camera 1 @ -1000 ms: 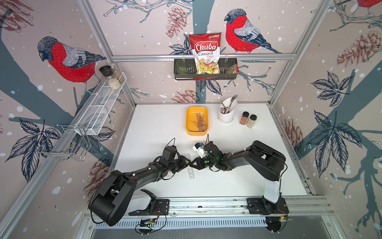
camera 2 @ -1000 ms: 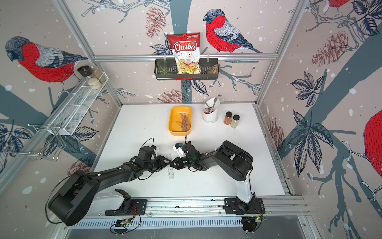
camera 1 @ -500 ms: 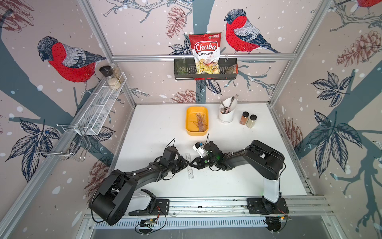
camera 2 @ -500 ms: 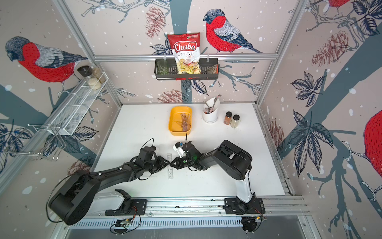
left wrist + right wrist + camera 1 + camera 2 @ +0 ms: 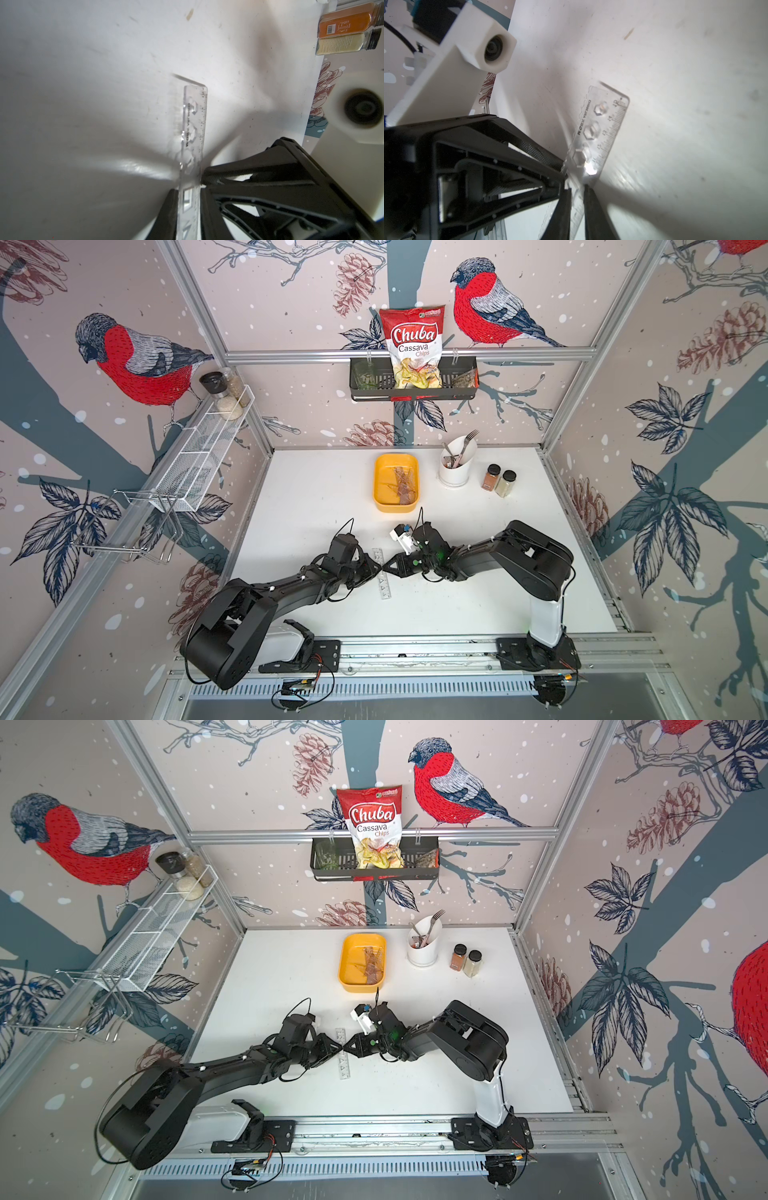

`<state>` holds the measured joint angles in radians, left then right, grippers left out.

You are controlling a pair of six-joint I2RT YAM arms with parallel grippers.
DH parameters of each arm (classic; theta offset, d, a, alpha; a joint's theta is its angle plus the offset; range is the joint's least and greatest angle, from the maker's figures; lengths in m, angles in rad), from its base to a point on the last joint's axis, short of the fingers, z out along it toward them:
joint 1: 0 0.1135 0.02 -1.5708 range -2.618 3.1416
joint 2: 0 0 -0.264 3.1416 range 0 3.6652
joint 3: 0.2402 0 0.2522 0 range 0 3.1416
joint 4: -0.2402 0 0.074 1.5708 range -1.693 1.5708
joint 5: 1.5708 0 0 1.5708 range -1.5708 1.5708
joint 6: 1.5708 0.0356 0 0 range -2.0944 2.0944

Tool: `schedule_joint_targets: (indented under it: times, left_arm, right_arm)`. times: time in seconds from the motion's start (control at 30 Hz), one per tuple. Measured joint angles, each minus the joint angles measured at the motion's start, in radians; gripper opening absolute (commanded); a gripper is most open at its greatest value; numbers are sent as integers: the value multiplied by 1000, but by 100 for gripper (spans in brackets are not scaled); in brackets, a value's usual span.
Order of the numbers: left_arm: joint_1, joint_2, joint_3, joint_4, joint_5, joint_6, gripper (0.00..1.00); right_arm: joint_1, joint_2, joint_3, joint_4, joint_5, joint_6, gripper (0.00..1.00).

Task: Put the scattered rulers into the storage box
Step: Pick up the ruler from the center of the board, then place the ruler in the storage box.

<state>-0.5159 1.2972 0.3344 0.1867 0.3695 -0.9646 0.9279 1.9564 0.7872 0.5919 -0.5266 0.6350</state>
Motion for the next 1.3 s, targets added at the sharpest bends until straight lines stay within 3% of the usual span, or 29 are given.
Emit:
schedule_joint_targets:
  times: [0.2, 0.37, 0.67, 0.83, 1.03, 1.3]
  left_arm:
    - [-1, 6, 14, -18, -3, 0, 25]
    - [-5, 24, 21, -19, -6, -1, 12]
    - [-13, 37, 38, -6, -5, 0, 2]
    - [-16, 46, 88, -61, -8, 16, 0]
    - [-9, 93, 289, -163, 6, 92, 0]
    - [97, 283, 734, -362, 52, 275, 0]
  right_arm:
    - [1, 6, 4, 7, 1, 0, 19]
    - [2, 6, 2, 12, 1, 0, 19]
    - [-8, -9, -14, 10, 0, -1, 18]
    - [-69, -87, -25, -101, -7, -37, 19]
    - [-219, -270, -24, -255, -15, -156, 21]
    - [-336, -345, -23, -370, -52, -249, 21]
